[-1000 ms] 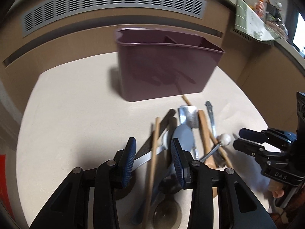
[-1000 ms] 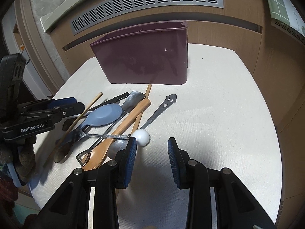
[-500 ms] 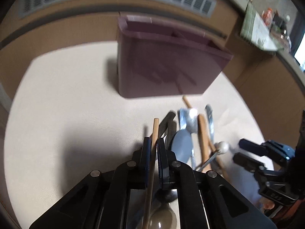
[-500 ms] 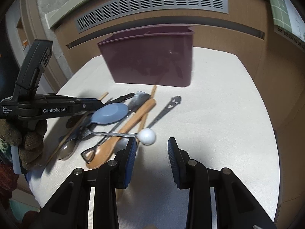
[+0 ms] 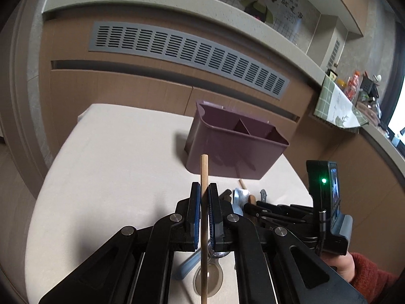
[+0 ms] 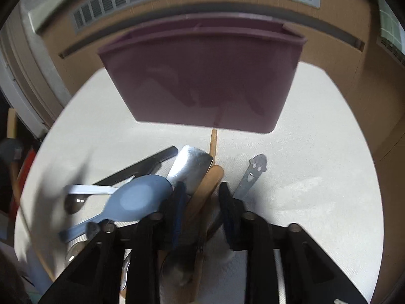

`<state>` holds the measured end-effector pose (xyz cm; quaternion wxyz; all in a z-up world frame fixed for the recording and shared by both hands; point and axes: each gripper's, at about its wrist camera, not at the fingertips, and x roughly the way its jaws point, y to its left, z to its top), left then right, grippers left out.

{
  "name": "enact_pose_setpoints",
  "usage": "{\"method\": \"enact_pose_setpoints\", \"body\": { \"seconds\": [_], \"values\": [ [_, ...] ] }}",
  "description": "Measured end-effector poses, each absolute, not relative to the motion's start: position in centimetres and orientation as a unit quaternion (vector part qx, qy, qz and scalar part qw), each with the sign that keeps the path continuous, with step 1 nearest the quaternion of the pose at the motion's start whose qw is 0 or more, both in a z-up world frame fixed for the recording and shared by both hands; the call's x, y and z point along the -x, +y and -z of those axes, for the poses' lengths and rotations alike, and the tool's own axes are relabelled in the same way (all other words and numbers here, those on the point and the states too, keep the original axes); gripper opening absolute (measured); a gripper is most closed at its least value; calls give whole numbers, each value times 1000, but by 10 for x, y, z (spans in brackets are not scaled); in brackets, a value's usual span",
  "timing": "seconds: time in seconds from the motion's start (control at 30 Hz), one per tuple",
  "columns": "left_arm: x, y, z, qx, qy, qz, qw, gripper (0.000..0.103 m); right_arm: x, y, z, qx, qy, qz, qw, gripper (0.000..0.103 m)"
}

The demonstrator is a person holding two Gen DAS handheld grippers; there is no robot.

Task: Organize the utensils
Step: 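Lift chopstick and wooden spoon into the maroon caddy and open both tools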

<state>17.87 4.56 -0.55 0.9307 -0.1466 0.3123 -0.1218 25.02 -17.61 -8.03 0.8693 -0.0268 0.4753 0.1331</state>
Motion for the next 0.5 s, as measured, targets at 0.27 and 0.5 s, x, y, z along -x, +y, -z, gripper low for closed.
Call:
{"method": "enact_pose_setpoints", "body": {
  "seconds": [0.27, 0.5],
  "values": [
    [-164, 41, -13, 151, 287, 137, 936, 6, -210, -195, 29, 39, 405, -183, 895, 10],
    [-162, 28, -33, 139, 265, 142, 944, 6, -194, -211, -6, 37, 353, -184, 917, 10]
  ]
}}
